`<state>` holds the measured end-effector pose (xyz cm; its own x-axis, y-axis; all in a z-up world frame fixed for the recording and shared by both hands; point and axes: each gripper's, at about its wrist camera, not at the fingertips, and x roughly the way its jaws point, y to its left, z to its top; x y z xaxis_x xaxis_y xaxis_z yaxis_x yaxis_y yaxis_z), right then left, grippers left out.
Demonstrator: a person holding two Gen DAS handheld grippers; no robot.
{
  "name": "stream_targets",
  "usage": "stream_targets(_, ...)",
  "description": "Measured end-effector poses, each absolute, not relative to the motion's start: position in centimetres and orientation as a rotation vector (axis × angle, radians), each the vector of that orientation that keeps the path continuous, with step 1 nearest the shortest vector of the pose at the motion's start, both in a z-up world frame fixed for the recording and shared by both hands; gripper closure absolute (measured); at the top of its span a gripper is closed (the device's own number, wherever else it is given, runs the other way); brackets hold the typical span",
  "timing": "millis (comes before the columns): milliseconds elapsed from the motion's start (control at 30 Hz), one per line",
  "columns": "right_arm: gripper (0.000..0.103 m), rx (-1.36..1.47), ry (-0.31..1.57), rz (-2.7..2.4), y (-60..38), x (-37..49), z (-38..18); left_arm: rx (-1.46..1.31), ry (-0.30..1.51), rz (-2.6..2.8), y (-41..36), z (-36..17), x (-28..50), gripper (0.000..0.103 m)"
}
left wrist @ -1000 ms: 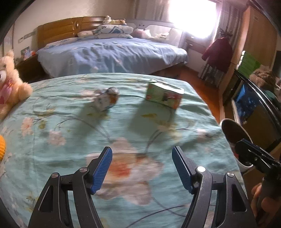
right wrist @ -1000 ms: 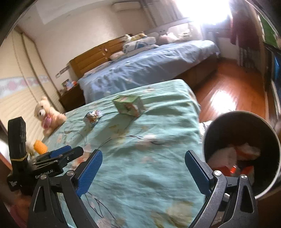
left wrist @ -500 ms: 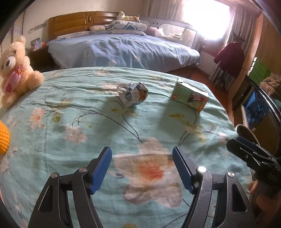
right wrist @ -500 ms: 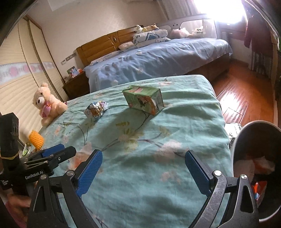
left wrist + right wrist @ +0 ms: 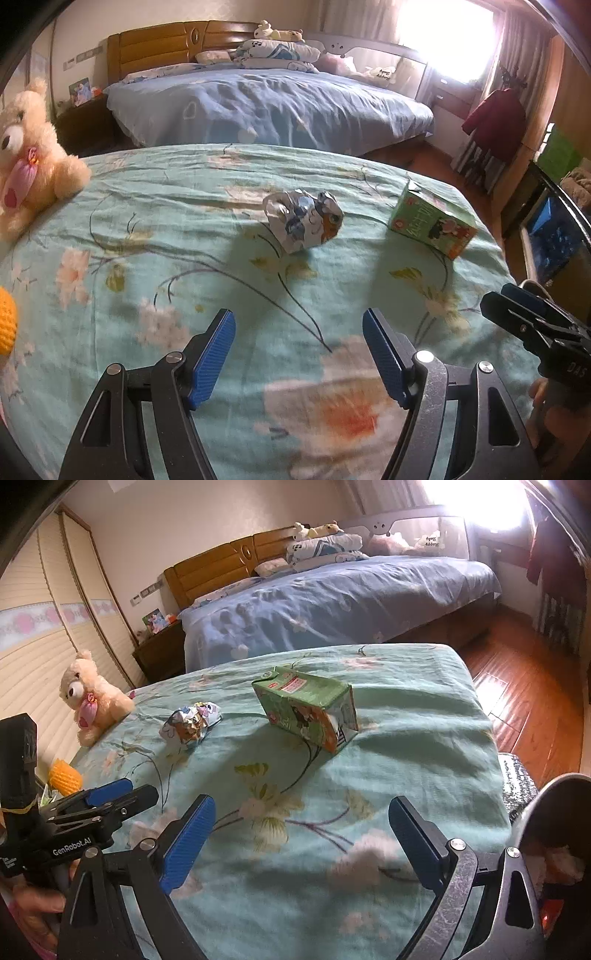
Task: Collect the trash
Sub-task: 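Grasp the crumpled foil wrapper with left tool while right tool grasps green juice box, then carry the foil wrapper and green juice box over the bin with both tools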
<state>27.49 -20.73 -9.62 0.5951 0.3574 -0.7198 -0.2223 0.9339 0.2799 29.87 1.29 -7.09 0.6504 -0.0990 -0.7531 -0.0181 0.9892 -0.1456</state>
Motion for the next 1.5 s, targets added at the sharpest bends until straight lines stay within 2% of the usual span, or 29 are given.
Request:
stream_targets(900,0.009,0.108,0.955,0.354,-19.7,35.3,-11.6,-0.099,0.855,-0.014,0.3,-8.7,38.4,0.03)
stream_targets(1000,0.017,0.095,0.947,0.35,-19.4,35.5,-11.5,-0.093,0.849,-0.022,0.0,-8.9,38.6,0.033)
stream_targets(1033,0.021,0.088,0.947,0.35,-19.3,35.5,-11.5,-0.09,0.847,-0.025,-0.1,-8.9,38.6,0.039)
stream_targets(1067,0.031,0.082,0.947,0.349,-19.3,35.5,-11.6,-0.088,0.849,-0.036,-0.2,-9.0,38.7,0.045)
stream_targets(1100,0.039,0.072,0.945,0.342,-19.2,35.5,-11.6,-0.086,0.857,-0.053,-0.4,-9.2,38.8,0.056)
stream_targets(1133,0.045,0.066,0.942,0.337,-19.1,35.4,-11.6,-0.083,0.862,-0.063,-0.4,-9.2,38.9,0.062)
stream_targets(1167,0.056,0.064,0.941,0.339,-19.0,35.4,-11.6,-0.081,0.862,-0.071,-0.5,-9.2,38.9,0.065)
stream_targets(1200,0.063,0.069,0.941,0.353,-18.9,35.3,-11.5,-0.081,0.861,-0.081,-0.5,-9.2,38.8,0.073)
stream_targets(1500,0.065,0.128,0.91,0.385,-19.0,32.0,-10.8,-0.108,0.865,-0.123,-0.3,-8.6,36.0,0.075)
